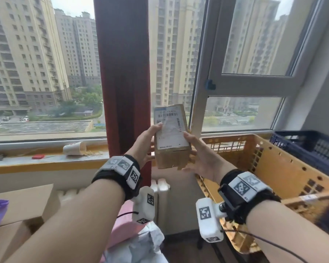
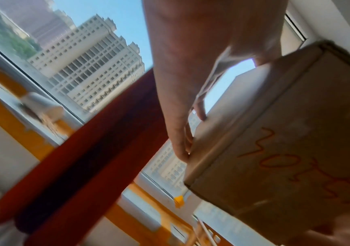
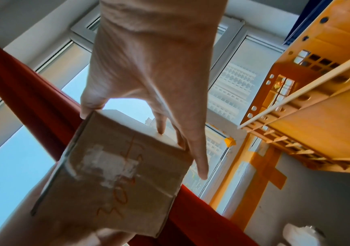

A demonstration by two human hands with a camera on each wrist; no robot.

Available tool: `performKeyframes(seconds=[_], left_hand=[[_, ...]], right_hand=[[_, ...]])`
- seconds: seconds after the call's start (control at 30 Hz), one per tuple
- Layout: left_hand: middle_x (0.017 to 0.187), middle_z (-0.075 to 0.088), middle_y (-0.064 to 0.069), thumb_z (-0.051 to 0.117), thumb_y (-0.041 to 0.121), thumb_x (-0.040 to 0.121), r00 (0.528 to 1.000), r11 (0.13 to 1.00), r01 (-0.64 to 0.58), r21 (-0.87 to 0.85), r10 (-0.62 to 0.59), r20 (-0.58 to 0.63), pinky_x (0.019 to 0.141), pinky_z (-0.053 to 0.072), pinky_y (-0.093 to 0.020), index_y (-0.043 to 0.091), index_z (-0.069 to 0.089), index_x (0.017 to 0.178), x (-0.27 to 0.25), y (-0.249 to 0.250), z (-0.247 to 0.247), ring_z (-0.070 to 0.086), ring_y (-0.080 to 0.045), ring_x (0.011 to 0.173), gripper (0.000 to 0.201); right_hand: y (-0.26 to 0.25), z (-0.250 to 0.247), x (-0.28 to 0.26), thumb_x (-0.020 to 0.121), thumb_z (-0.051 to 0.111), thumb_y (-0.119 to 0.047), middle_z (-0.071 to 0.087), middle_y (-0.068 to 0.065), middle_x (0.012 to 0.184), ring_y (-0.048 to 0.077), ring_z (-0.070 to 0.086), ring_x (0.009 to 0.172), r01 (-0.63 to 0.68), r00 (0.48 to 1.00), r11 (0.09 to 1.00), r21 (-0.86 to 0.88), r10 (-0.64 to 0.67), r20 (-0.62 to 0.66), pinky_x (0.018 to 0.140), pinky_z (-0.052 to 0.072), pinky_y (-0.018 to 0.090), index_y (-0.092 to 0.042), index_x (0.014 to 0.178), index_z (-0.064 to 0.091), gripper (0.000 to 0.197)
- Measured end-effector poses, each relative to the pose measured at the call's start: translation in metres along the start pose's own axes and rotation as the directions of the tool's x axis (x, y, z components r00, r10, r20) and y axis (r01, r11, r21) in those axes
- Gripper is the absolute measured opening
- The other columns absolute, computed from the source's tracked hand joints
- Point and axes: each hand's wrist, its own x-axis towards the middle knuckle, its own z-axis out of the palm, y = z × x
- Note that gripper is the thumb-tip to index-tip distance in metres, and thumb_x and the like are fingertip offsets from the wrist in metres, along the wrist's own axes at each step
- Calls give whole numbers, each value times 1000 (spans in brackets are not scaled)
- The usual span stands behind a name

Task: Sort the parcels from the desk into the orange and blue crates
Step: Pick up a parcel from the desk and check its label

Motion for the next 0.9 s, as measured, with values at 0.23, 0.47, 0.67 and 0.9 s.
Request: performKeyframes(seconds=[0.23,0.47,0.67,0.9], left_hand=[[110,65,-7,46,56,93,995,1000,18,3,-19,93,84,55,-38,28,58,108,9,-6,118,64,-22,101,34],[113,64,-10,44,62,91,979,999,34,2,-33,201,97,49,-47,26,56,114,22,-14,241,62,-27,106,45],[105,68,-13,49,59,91,961,997,73,-28,-63,268,102,44,-50,21,59,113,29,-33,330,65,-30,100,45],[112,69,-15,49,63,89,917,995,103,12,-100,385,103,43,-52,15,56,124,42,-38,423,64,-32,107,60]], right_hand=[[-11,-99,-52,89,62,-46,68,9,114,27,61,111,65,987,995,80,-53,-152,100,50,48,-29,111,61,28],[-16,-212,-97,90,63,-46,76,11,97,30,67,105,122,950,986,116,-82,-303,100,51,52,-27,109,64,26],[-13,-288,-137,91,61,-48,68,19,113,32,65,105,82,922,988,132,-25,-385,78,61,39,-21,118,60,39],[-11,-370,-170,91,58,-52,67,17,117,33,59,114,101,860,988,113,-29,-510,99,50,50,-25,109,63,34]])
